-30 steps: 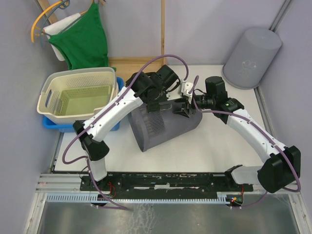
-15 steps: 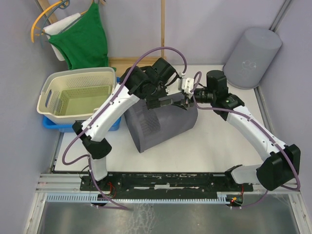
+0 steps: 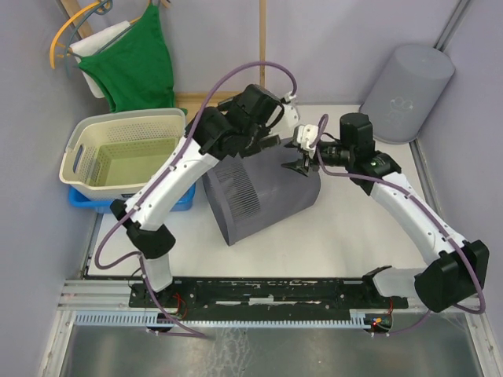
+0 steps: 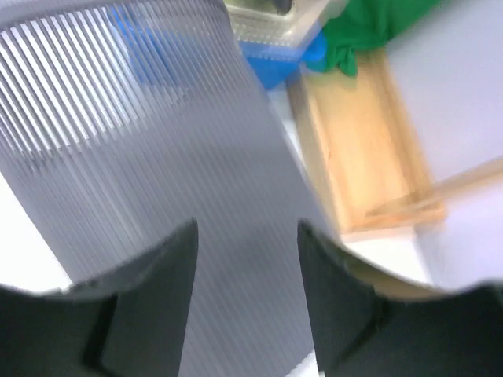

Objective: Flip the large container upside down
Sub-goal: Turn the container upside down at the center of the board.

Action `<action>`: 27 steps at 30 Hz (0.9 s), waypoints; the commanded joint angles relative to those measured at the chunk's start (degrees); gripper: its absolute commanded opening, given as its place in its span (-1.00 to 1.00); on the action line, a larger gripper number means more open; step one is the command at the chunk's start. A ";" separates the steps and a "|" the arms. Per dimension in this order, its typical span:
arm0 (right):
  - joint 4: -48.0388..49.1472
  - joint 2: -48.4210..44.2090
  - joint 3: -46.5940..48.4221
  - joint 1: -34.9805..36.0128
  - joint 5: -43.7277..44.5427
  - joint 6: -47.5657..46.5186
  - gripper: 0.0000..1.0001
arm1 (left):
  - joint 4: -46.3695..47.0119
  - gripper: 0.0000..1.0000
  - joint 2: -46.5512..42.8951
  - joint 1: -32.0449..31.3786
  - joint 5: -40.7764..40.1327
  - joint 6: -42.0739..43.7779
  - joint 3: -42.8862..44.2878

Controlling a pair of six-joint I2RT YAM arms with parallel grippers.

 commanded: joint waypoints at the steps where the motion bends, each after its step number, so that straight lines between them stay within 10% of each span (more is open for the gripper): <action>1: -24.65 1.07 -0.06 -4.59 9.65 0.48 0.24 | 32.08 0.99 -13.04 -3.48 -5.37 2.33 -1.15; 12: -61.62 4.29 21.91 -19.75 0.13 -11.51 0.28 | 23.53 1.00 -21.67 -2.62 -10.27 0.19 -10.18; 27: -87.65 30.75 37.33 -30.85 -24.37 -24.36 0.28 | 12.80 0.96 -34.91 4.42 13.63 -6.47 -23.40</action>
